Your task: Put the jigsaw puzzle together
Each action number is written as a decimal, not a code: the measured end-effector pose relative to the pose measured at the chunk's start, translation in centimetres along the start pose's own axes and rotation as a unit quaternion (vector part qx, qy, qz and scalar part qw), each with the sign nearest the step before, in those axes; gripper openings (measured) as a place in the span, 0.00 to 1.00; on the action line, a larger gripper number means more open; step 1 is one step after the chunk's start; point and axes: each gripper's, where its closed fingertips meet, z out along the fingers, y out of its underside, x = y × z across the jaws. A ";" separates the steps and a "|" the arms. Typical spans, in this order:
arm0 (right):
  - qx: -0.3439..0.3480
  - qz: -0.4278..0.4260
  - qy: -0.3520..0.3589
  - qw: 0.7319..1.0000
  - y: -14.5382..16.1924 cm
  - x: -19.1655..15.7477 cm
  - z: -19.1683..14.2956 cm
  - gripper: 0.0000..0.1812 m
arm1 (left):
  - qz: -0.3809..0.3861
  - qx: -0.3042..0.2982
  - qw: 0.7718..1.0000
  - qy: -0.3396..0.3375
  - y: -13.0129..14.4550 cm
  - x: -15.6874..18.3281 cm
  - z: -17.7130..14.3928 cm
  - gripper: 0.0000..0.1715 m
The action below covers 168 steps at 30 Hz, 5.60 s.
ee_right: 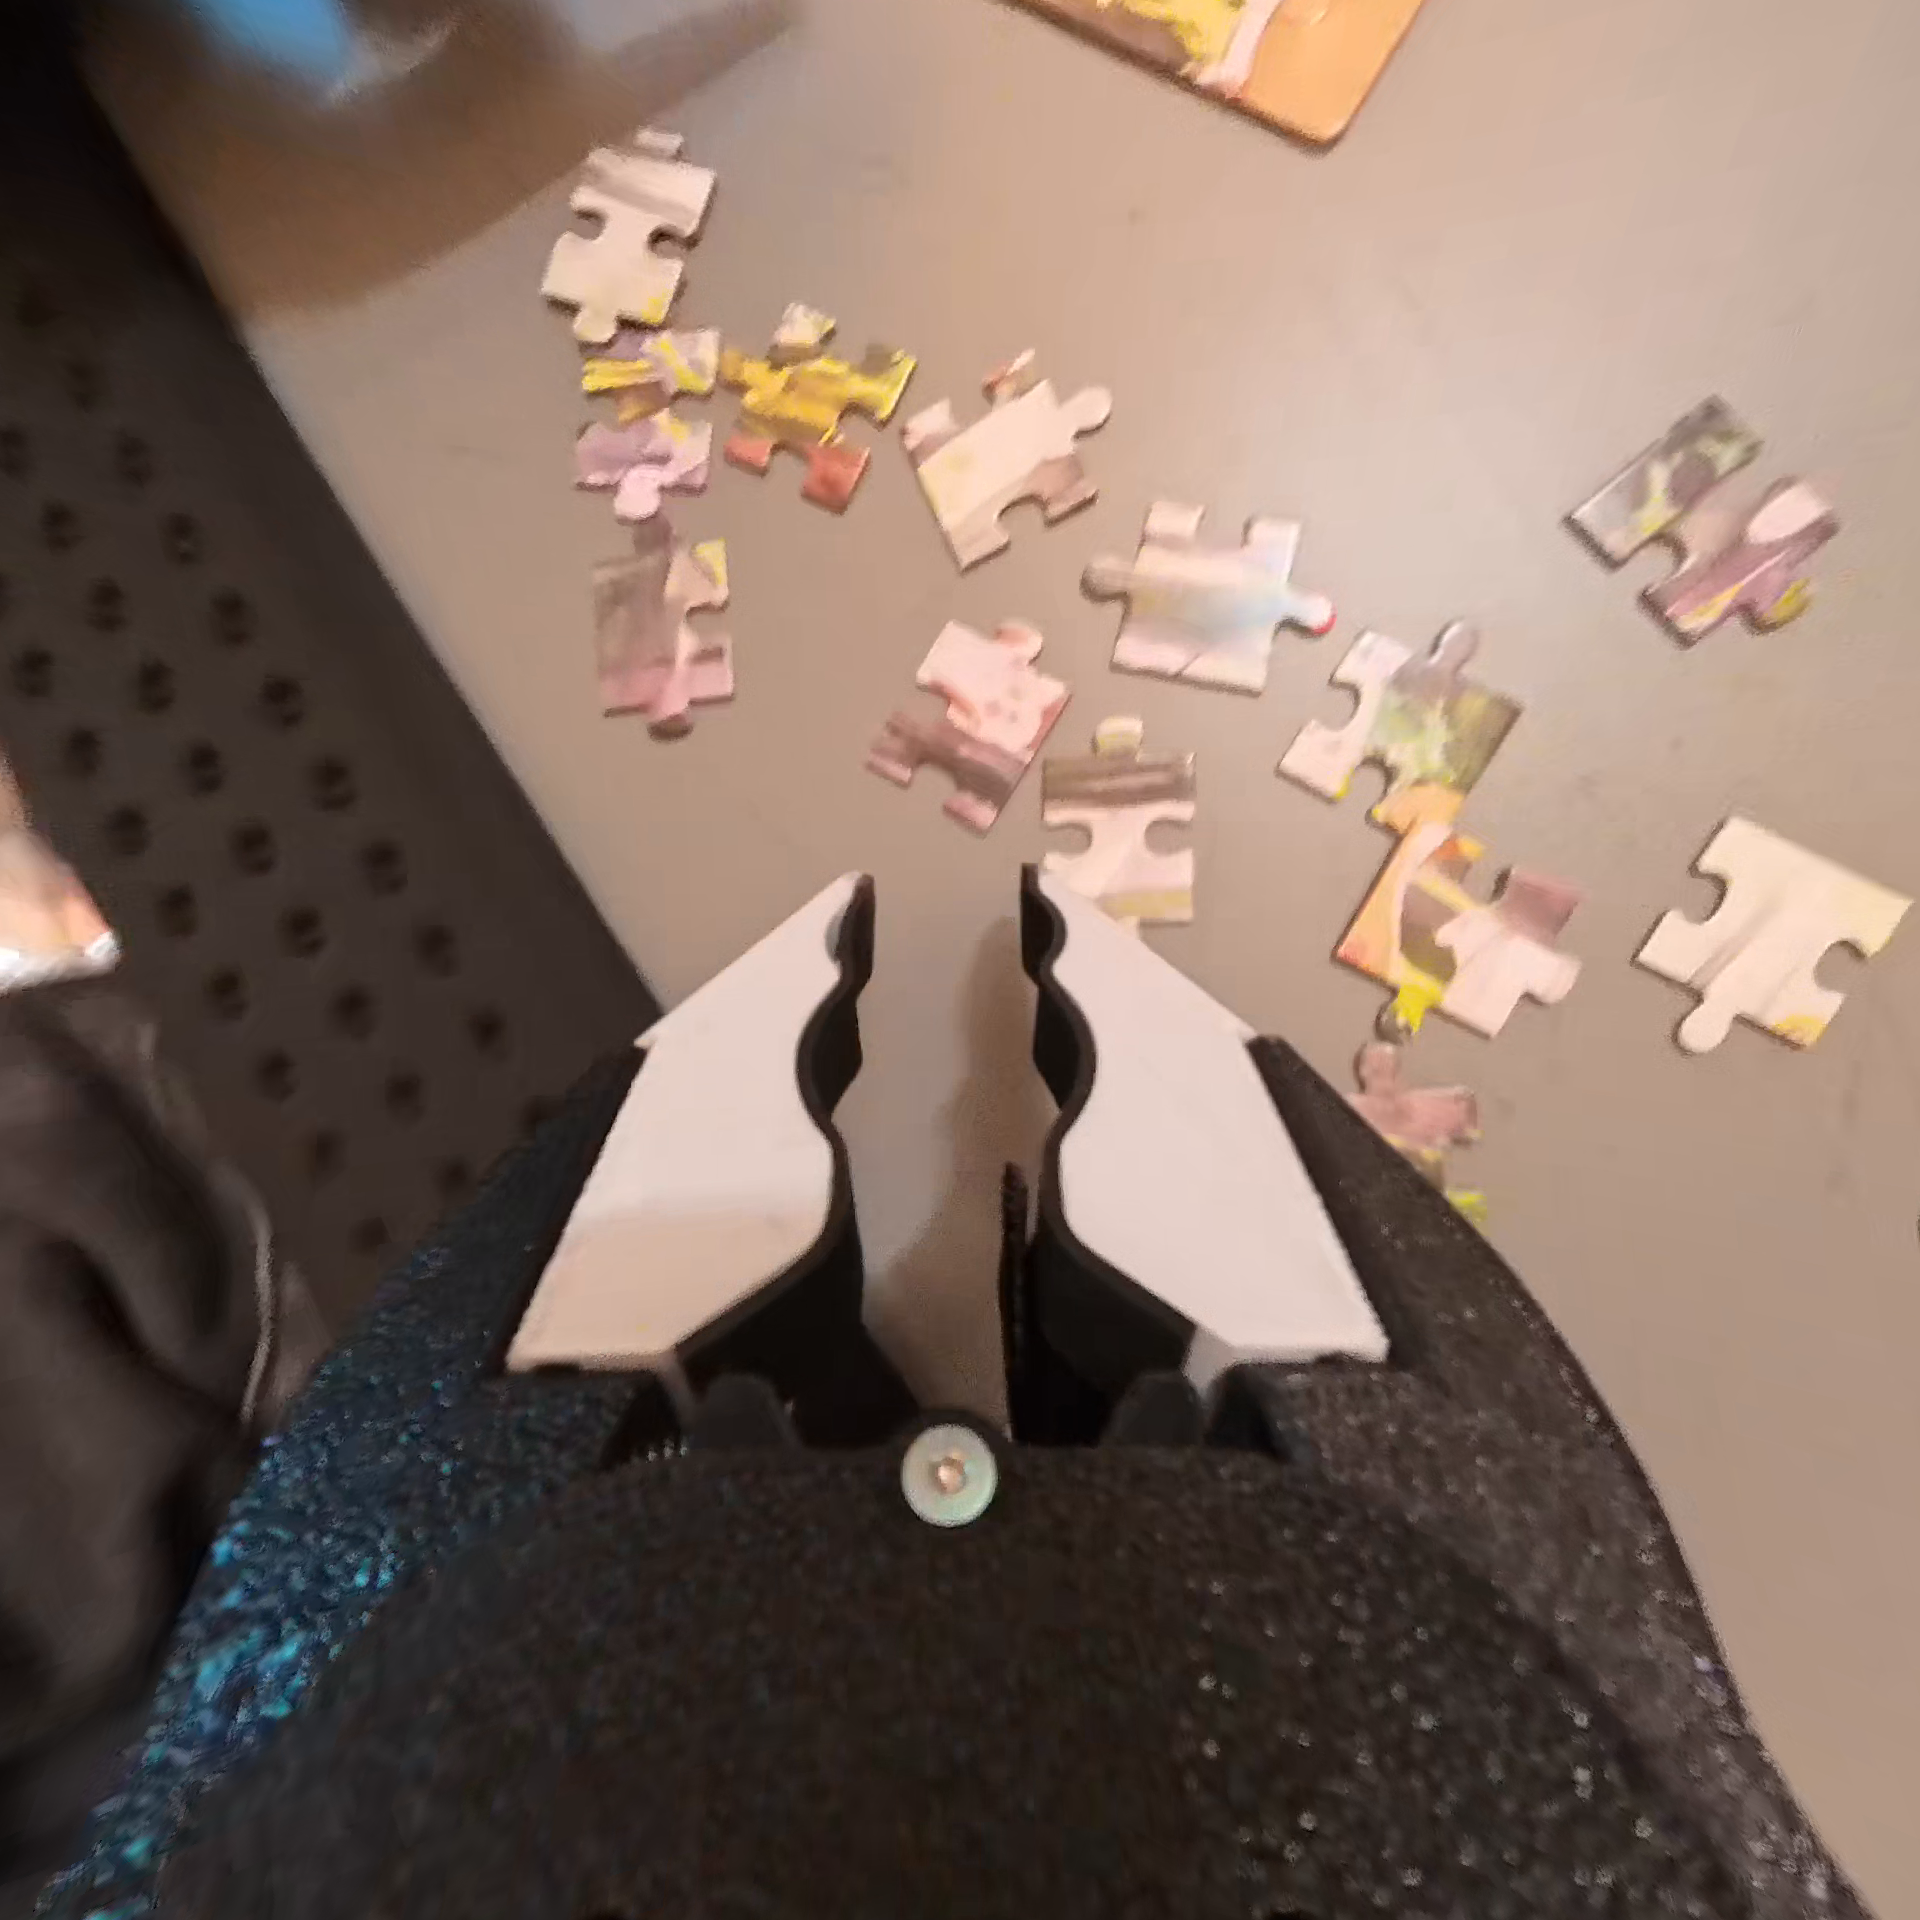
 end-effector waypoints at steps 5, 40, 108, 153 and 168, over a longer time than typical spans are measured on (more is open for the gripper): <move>-0.003 0.045 -0.001 0.999 -1.4 -0.8 2.2 0.19 | -0.013 0.004 1.000 -0.003 -0.2 -0.4 0.0 0.17; 0.006 0.043 0.115 0.992 -2.7 0.2 3.7 0.11 | -0.015 0.007 1.000 0.003 -0.2 -0.1 -0.4 0.17; -0.050 -0.434 -0.164 0.884 -31.8 5.6 19.3 0.15 | -0.172 -0.023 0.967 -0.185 6.5 -13.5 -6.1 0.17; -0.067 -0.409 -0.179 0.892 -31.7 5.9 20.8 0.00 | -0.228 -0.145 0.935 -0.228 11.8 -15.1 -6.6 0.00; -0.054 -0.421 -0.183 0.887 -32.1 4.6 20.8 0.00 | -0.229 -0.145 0.936 -0.226 11.8 -15.1 -6.6 0.00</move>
